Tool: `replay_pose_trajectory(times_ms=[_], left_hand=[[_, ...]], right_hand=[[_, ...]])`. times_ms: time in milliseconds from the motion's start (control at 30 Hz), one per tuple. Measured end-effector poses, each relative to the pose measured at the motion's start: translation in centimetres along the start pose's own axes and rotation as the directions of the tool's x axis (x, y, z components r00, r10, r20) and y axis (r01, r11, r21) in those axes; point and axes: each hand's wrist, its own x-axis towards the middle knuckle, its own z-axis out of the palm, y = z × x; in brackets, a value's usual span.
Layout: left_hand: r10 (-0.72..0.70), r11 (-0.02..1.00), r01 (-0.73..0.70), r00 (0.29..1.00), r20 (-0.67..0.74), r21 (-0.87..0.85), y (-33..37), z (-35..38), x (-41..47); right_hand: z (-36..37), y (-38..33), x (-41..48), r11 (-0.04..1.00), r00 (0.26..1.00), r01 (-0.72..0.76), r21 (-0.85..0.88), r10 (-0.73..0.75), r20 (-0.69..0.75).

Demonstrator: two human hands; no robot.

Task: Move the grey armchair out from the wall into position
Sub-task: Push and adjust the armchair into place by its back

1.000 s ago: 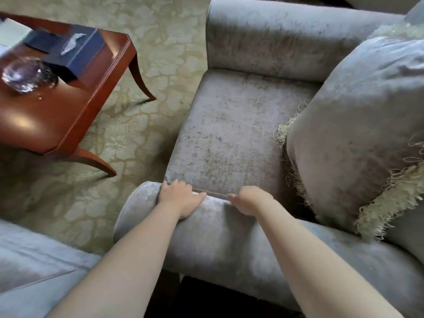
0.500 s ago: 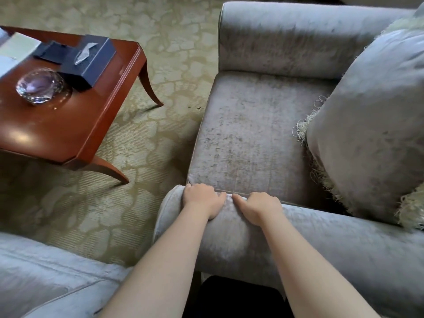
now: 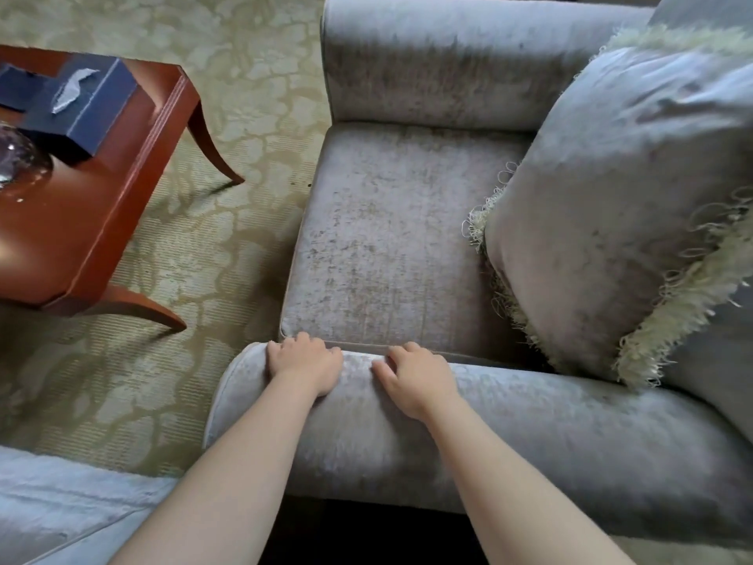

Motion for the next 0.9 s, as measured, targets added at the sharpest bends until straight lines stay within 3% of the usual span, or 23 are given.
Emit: replay_pose_trajectory(times_ms=[100, 200, 300, 433, 567, 733, 900], left_hand=[[0.026, 0.999, -0.023, 0.994, 0.103, -0.034, 5.9, -0.6, -0.7], [0.215, 0.976, -0.208, 0.966, 0.141, -0.064, 15.0, -0.4, -2.9], [0.363, 0.932, -0.359, 0.926, 0.107, -0.052, 23.9, 0.2, -5.9], [0.381, 0.925, -0.381, 0.925, 0.01, -0.016, 31.1, 0.8, -8.5], [0.403, 0.913, -0.406, 0.913, -0.06, -0.04, 33.7, 1.2, -8.5], [0.465, 0.872, -0.477, 0.877, -0.12, -0.108, 33.8, 1.7, -7.7], [0.478, 0.866, -0.493, 0.866, -0.148, -0.087, 33.5, 2.1, -7.7]], right_hand=[[-1.6, 5.7, -2.4, 0.999, 0.997, -0.026, 0.046, 0.029, -0.077], [-3.4, 14.0, -5.9, 0.995, 0.986, -0.097, 0.034, 0.101, -0.133], [-5.4, 22.5, -9.4, 0.969, 0.954, -0.247, -0.03, 0.238, -0.182], [-6.4, 28.3, -9.5, 0.921, 0.911, -0.388, -0.022, 0.38, -0.161], [-6.4, 28.9, -7.1, 0.889, 0.887, -0.458, -0.022, 0.456, -0.073], [-6.7, 29.3, -5.8, 0.918, 0.917, -0.398, -0.007, 0.398, 0.04], [-6.8, 29.2, -6.0, 0.929, 0.929, -0.369, -0.004, 0.369, 0.016]])
